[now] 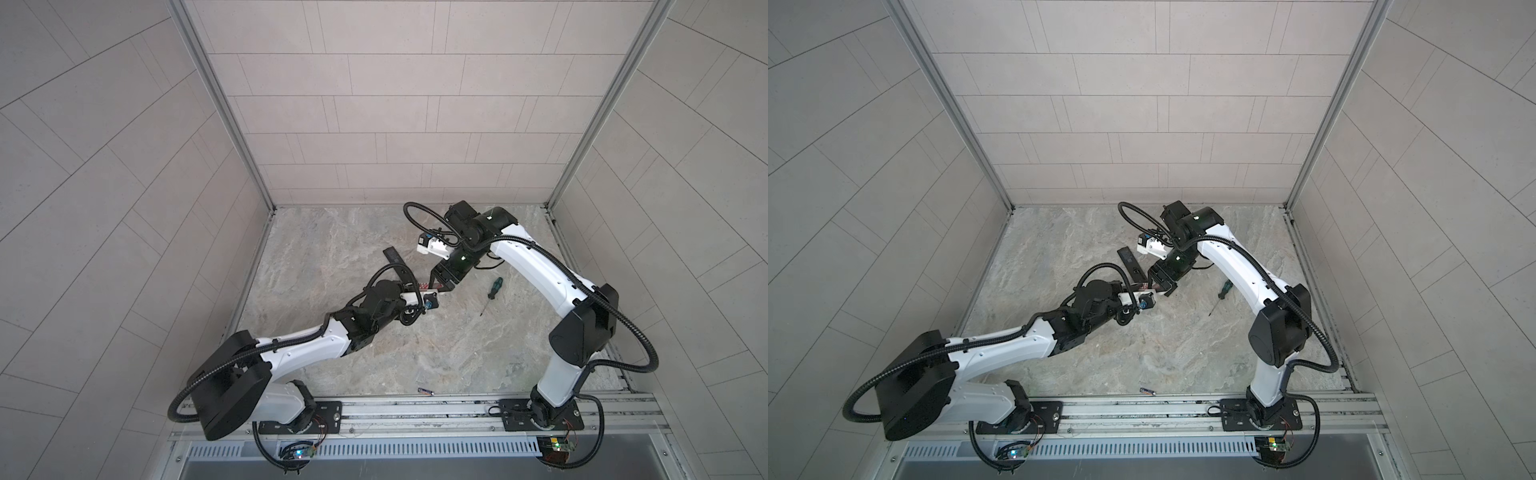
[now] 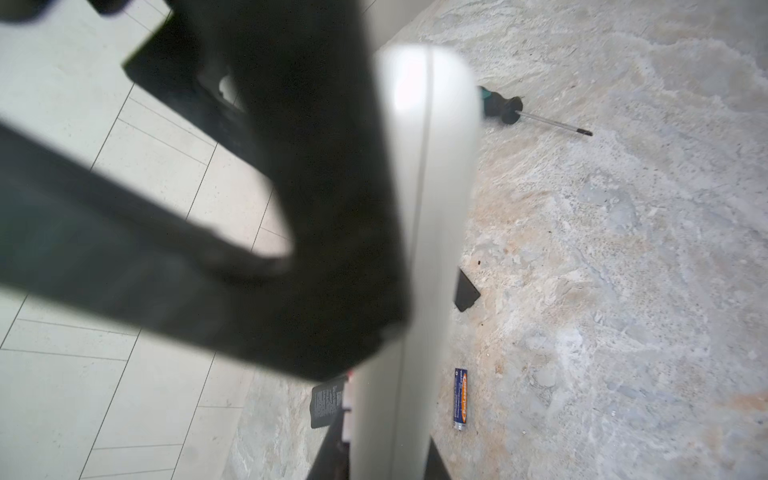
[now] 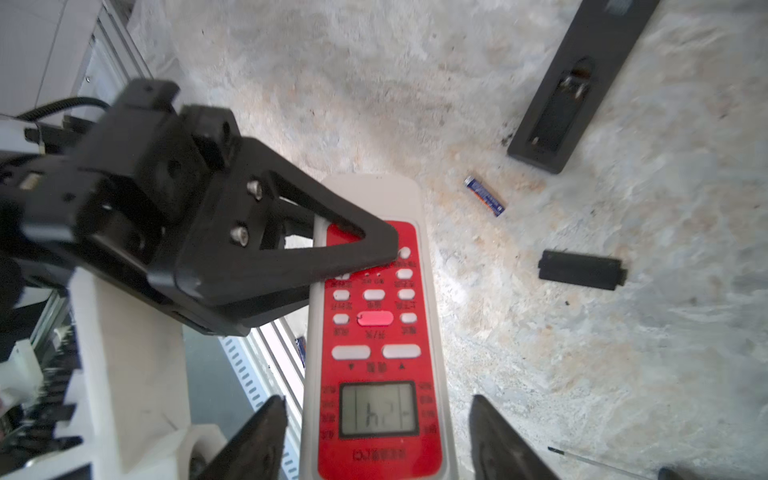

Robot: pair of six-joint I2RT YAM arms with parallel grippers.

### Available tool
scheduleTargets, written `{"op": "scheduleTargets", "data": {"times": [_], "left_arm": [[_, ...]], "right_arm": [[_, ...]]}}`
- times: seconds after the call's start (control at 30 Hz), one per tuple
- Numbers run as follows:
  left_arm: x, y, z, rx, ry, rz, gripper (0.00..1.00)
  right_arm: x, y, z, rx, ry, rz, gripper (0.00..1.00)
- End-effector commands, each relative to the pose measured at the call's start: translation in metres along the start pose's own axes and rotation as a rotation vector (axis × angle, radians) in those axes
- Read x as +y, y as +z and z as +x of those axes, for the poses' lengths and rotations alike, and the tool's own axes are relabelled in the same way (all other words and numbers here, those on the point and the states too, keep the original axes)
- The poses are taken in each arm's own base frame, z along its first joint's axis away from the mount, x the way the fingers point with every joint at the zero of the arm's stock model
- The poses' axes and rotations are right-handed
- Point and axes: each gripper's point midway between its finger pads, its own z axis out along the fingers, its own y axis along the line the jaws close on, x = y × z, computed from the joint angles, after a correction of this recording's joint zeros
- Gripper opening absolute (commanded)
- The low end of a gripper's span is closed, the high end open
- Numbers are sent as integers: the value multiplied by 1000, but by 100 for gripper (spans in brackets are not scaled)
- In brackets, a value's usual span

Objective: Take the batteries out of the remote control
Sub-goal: 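Grasp the white-and-red remote's end with the left gripper while the right holds it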

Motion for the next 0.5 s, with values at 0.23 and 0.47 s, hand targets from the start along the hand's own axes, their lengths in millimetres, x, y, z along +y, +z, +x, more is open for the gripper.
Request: {"op": "scheduleTargets", "data": {"times": [0.23,0.47], "left_arm": [[34,-12,4,68,-260,-120,1],[68,-22,24,118,-568,-280,0]], "right_arm": [[-48,-79,-64,-473,131,160,91],[-89,-119,-54,-683,234,421,92]]}}
